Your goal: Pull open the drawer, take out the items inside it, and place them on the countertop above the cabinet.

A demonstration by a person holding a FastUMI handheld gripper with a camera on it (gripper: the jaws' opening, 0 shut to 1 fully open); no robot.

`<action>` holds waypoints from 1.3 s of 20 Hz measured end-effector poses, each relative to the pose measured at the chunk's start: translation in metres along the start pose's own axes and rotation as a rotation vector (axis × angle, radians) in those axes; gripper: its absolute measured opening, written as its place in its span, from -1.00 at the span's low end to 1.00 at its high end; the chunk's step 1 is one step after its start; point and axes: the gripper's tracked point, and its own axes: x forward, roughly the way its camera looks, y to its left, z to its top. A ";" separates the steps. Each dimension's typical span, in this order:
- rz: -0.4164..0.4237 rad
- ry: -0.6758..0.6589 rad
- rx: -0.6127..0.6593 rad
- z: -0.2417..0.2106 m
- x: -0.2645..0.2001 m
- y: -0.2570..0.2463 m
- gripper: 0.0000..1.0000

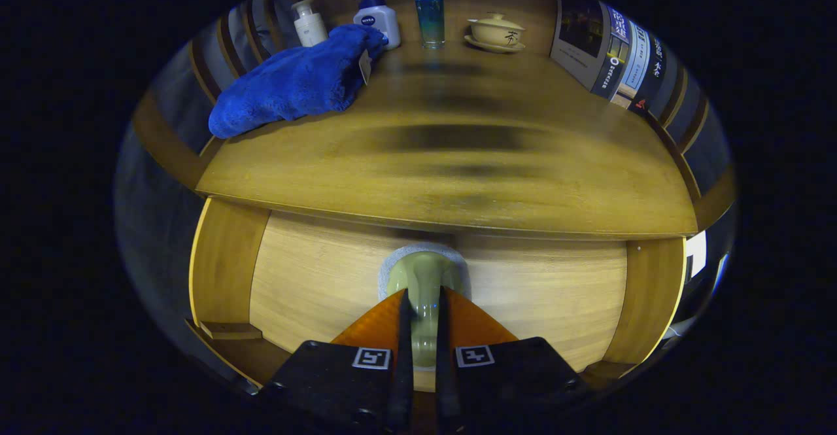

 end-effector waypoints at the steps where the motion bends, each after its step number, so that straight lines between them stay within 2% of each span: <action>1: 0.000 -0.010 0.001 0.001 -0.007 0.000 -0.55; 11: 0.008 -0.081 -0.008 0.005 -0.078 0.009 -0.55; 17: -0.026 -0.135 -0.034 0.026 -0.111 0.009 -0.55; 26: -0.059 -0.174 -0.041 0.066 -0.133 0.009 -0.55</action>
